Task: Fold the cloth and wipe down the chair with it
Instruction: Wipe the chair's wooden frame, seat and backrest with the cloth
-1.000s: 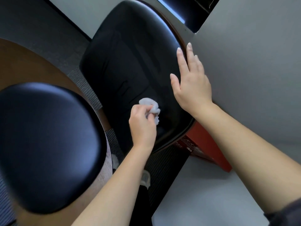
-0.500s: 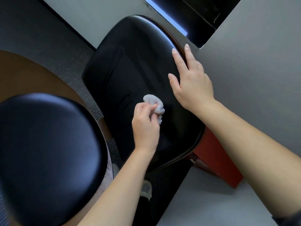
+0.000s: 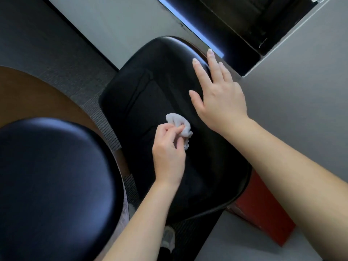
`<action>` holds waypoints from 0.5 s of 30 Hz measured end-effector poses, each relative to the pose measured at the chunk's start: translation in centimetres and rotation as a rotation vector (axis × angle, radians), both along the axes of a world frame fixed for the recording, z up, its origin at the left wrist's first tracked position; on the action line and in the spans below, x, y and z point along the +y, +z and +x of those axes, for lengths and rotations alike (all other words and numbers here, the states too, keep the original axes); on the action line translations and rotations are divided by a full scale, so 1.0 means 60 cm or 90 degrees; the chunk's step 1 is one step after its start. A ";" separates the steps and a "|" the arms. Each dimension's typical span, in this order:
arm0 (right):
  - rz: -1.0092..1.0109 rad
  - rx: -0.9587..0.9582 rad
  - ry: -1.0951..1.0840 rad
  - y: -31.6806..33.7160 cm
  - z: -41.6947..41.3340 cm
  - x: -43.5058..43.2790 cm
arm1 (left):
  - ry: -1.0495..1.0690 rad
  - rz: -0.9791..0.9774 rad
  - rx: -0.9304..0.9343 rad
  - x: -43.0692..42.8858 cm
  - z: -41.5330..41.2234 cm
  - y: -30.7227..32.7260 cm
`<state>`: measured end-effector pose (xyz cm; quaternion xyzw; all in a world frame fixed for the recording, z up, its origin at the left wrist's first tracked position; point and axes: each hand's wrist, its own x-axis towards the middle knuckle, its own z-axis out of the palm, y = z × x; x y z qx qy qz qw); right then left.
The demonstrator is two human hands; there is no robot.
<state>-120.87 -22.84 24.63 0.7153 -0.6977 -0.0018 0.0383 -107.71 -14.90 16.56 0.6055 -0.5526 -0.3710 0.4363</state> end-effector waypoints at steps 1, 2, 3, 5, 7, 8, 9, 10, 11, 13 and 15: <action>0.004 0.006 0.001 -0.001 0.004 -0.011 | -0.002 -0.010 -0.005 -0.003 0.000 -0.007; 0.013 0.016 0.000 -0.002 0.009 -0.019 | 0.011 0.000 -0.011 -0.007 0.007 -0.023; 0.022 0.032 -0.003 -0.004 0.012 -0.026 | 0.030 0.030 -0.014 -0.012 0.018 -0.040; 0.030 0.055 -0.009 -0.007 0.016 -0.034 | 0.053 0.095 -0.011 -0.024 0.033 -0.058; 0.033 0.037 -0.017 -0.005 0.019 -0.046 | 0.028 0.049 -0.006 -0.033 0.021 -0.031; 0.036 0.020 -0.022 -0.003 0.020 -0.053 | -0.004 0.004 -0.008 -0.034 0.011 -0.011; 0.038 0.008 -0.027 -0.001 0.019 -0.060 | -0.036 -0.035 -0.012 -0.035 0.003 0.001; 0.039 0.003 -0.027 0.002 0.018 -0.066 | -0.048 -0.059 -0.013 -0.039 0.002 0.001; 0.042 0.003 -0.022 0.002 0.019 -0.069 | -0.033 -0.051 -0.008 -0.045 0.007 -0.010; 0.048 0.008 -0.008 0.002 0.018 -0.070 | 0.044 0.038 0.017 -0.063 0.025 -0.035; 0.054 0.009 0.002 0.003 0.014 -0.070 | 0.061 0.056 0.023 -0.072 0.027 -0.030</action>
